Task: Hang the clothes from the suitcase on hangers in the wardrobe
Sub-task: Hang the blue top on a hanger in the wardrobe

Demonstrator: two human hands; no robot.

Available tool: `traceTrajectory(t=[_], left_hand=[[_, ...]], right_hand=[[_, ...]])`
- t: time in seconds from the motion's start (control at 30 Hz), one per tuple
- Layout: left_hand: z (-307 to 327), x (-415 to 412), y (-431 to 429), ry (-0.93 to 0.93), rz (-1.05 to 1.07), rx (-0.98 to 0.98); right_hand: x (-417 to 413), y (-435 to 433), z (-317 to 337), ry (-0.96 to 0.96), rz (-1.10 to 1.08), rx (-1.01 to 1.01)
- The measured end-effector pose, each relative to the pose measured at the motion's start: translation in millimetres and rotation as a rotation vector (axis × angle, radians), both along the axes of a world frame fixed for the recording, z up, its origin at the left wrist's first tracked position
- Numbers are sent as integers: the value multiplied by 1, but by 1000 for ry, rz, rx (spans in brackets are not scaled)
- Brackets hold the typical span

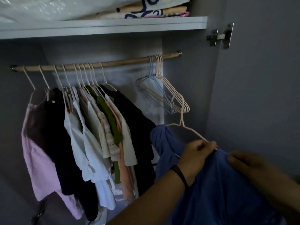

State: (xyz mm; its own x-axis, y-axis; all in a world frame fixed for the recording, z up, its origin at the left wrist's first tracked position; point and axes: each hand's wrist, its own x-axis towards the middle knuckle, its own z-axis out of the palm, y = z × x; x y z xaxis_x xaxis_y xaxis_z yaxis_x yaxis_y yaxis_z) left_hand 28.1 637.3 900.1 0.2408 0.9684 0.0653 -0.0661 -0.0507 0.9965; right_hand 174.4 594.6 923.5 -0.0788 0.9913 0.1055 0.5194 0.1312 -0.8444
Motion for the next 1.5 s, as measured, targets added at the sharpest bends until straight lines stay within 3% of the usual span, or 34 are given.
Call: traceTrajectory(t=[0.4,0.87,1.23,1.5], left_hand=[[-3,34,10,9,-128,-70],[-16,46,11,60,-178,-85],[-6,-13,41,43,44,49],[38,-65,107,70,248,122]], right_hand=[[28,-3,-5,61,-116,23],[39,-9,-15,-78,-150,55],[-18,34,-11,131,24,61],[-71,89,-3,285,112,213]])
